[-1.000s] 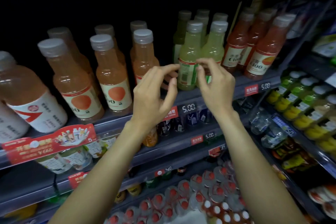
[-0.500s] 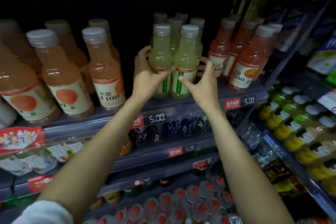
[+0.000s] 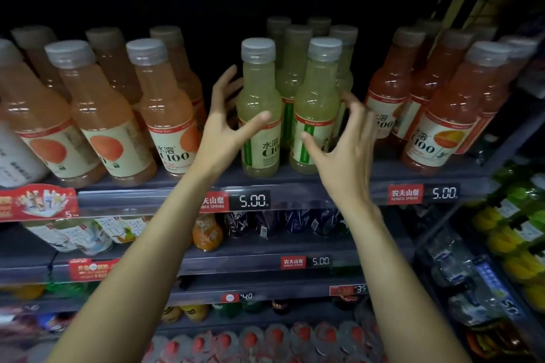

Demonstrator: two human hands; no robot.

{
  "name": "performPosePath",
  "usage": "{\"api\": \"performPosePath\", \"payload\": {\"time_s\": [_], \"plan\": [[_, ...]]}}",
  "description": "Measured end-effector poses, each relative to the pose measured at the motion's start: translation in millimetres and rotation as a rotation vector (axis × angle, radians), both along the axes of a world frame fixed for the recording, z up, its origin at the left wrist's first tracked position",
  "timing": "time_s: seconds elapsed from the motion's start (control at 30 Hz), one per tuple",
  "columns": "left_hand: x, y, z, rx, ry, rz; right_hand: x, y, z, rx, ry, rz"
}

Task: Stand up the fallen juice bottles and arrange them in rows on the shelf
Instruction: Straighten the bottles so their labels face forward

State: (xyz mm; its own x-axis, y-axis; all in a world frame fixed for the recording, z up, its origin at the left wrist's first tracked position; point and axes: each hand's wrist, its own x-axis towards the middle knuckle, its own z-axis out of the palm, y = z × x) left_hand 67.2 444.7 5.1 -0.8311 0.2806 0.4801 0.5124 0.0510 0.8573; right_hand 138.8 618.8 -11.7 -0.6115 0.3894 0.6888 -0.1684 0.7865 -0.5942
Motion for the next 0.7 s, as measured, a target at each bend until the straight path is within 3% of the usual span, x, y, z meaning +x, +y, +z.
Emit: {"api": "performPosePath", "payload": {"time_s": [0.07,0.13,0.3,0.43,0.7], "plan": [[3.6,8.1,7.0,-0.076,0.113,0.197,8.2,-7.7,-2.0,0.066,0.155,-0.010],[5.0,9.4,11.6,-0.121,0.173,0.261,13.3,-18.2,-7.0,0.086,0.198,0.108],[3.4,-11.8,15.4,-0.138,0.090,0.107,2.4,-42.6,-14.8,0.000,-0.084,0.355],[6.1,-20.6,19.3,-0.189,0.075,0.022,-8.4,-54.4,-15.8,-0.051,-0.128,0.407],[11.1,-27.7,23.0,-0.463,0.372,0.380,-16.1,-65.8,-14.6,-0.007,-0.131,0.380]]}}
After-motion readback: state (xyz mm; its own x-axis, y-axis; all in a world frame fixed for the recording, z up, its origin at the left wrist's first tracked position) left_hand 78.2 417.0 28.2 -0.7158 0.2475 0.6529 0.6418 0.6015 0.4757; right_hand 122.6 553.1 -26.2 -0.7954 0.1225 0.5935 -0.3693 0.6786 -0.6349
